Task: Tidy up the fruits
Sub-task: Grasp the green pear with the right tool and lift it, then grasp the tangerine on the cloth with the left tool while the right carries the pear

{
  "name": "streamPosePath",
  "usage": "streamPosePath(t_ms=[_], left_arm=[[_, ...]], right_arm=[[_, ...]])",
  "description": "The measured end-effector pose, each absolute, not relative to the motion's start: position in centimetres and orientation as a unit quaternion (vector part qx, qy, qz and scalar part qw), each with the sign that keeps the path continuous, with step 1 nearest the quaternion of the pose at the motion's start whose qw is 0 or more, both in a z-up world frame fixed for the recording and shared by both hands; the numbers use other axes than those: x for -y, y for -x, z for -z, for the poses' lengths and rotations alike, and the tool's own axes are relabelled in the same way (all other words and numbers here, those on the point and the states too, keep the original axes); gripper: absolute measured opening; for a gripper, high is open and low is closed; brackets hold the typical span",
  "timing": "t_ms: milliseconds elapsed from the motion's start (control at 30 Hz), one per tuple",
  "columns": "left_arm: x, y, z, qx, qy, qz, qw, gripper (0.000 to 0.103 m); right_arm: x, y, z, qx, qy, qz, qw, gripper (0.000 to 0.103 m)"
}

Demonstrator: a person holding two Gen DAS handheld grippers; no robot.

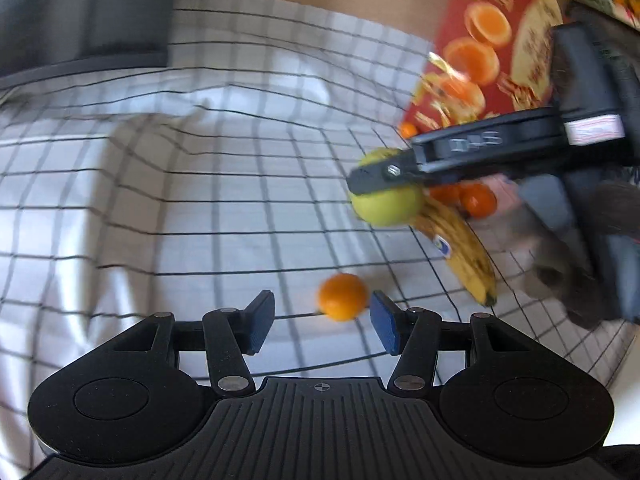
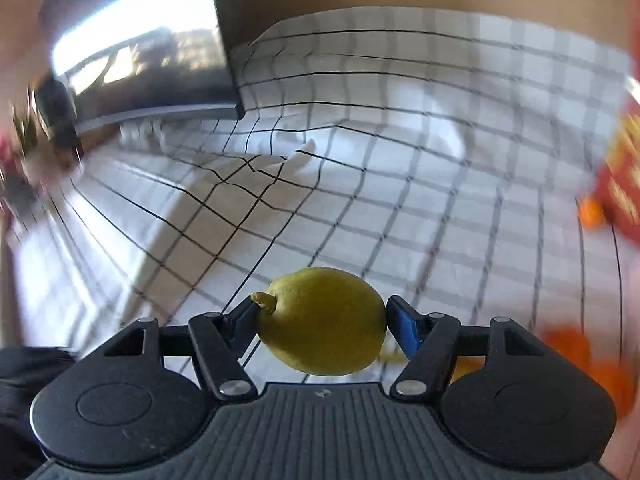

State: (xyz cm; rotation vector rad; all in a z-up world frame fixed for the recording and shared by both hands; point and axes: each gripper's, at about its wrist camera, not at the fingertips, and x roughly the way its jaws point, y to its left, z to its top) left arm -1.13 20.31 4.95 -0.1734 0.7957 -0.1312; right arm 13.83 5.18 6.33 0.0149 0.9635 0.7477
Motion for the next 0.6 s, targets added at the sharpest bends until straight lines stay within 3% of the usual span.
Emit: streamPosePath(t_ms=[200,400,600], left_arm=[[-17.4,0.8,-4.8,-0.390,0.019,0.111,0.914,0.058],[-15.0,0.5,-4.9,-0.389,-0.020,0.146,0.910,0.057],[-13.7,0.0,-5.3,-0.378,-0.021,0.168,0.910,0.054]], right_arm=[[-1.2,-10.3,-3.7,-0.504,-0.087,-0.325,0.796,0.069],[0.4,-9.3,-2.5,-0.503,-0.138,-0.309,0.795,0.069],[0.8,-8.6,-3.1,-0.497,-0.107,-0.290,0.811,0.069]])
